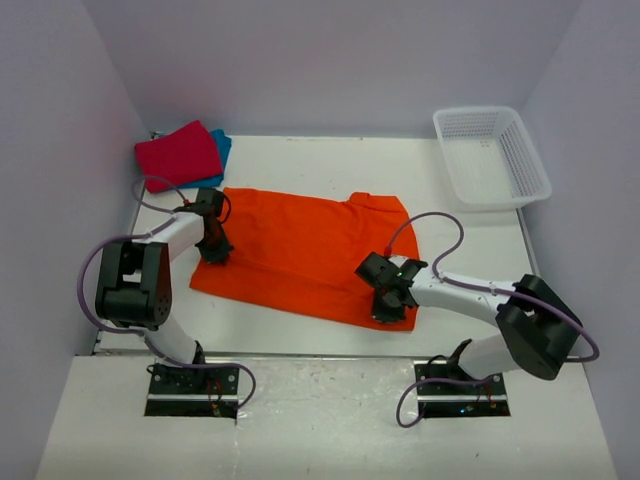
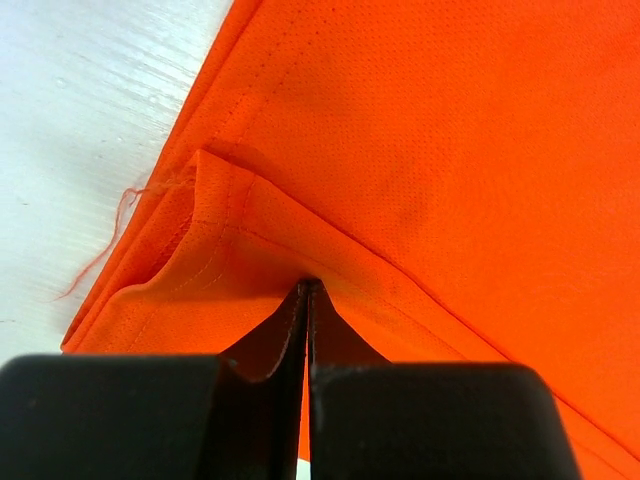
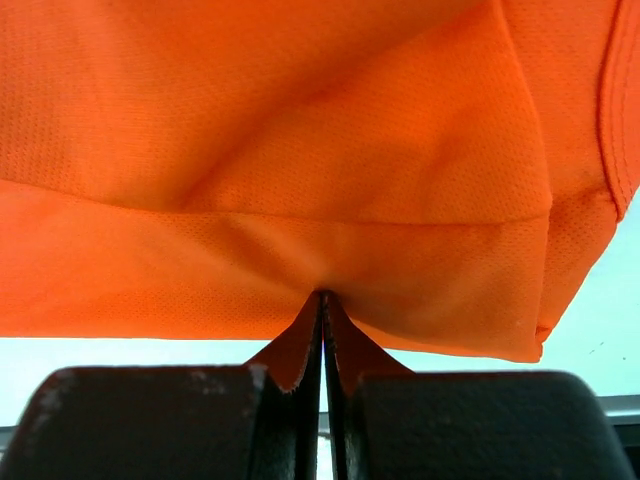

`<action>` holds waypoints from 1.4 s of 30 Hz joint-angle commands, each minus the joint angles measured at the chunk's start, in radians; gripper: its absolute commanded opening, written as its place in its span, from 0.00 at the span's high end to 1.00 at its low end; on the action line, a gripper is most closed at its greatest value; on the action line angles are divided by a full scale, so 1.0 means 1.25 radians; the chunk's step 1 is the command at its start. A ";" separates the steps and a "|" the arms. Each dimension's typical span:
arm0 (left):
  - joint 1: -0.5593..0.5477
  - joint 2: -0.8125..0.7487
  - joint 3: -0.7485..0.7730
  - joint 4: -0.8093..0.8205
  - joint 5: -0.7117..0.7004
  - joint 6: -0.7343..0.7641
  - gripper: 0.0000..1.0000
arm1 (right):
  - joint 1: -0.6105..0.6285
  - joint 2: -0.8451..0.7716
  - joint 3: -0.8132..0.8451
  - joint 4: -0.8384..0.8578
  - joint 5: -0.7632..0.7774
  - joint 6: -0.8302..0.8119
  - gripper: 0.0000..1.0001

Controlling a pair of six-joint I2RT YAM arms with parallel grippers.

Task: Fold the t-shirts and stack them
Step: Fold the flattened tshirt in 1/3 of the way

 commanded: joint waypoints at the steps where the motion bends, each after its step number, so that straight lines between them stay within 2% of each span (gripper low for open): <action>1: 0.018 0.026 0.001 -0.025 -0.067 -0.018 1.00 | 0.007 -0.028 -0.046 -0.022 0.026 0.081 1.00; 6: 0.021 0.027 0.000 -0.027 -0.066 -0.020 1.00 | 0.034 -0.105 -0.059 -0.095 0.057 0.118 1.00; 9: 0.021 0.020 0.001 -0.031 -0.065 -0.017 1.00 | 0.065 -0.176 -0.020 -0.168 0.090 0.127 1.00; 12: 0.019 -0.005 -0.003 -0.035 -0.064 -0.015 1.00 | 0.065 -0.246 0.028 -0.186 0.100 0.097 1.00; 14: 0.018 -0.021 0.001 -0.039 -0.061 -0.010 1.00 | 0.065 -0.273 0.052 -0.182 0.128 0.057 0.81; 15: 0.018 -0.040 0.003 -0.040 -0.055 -0.006 1.00 | 0.055 -0.288 0.074 -0.177 0.144 0.038 0.69; 17: 0.017 -0.061 0.013 -0.045 -0.050 0.003 1.00 | 0.031 -0.281 0.101 -0.176 0.163 -0.017 0.28; 19: 0.012 -0.094 0.022 -0.061 -0.053 0.004 1.00 | -0.029 -0.239 0.139 -0.176 0.165 -0.068 0.22; 20: 0.004 -0.117 0.030 -0.067 -0.059 0.006 1.00 | -0.077 -0.223 0.155 -0.175 0.151 -0.088 0.22; 23: -0.033 -0.148 0.051 -0.079 -0.080 0.004 1.00 | -0.133 -0.174 0.167 -0.143 0.151 -0.143 0.25; 27: -0.087 -0.179 0.078 -0.094 -0.121 -0.004 1.00 | -0.189 -0.123 0.162 -0.078 0.122 -0.187 0.43; 29: -0.130 -0.180 0.098 -0.088 -0.116 0.008 1.00 | -0.213 -0.084 0.158 -0.048 0.107 -0.210 0.46; 34: -0.216 -0.141 0.148 -0.032 -0.018 0.057 1.00 | -0.249 -0.027 0.156 0.020 0.052 -0.244 0.50; 42: -0.311 -0.092 0.144 0.063 0.112 0.078 1.00 | -0.293 0.075 0.188 0.083 -0.018 -0.272 0.57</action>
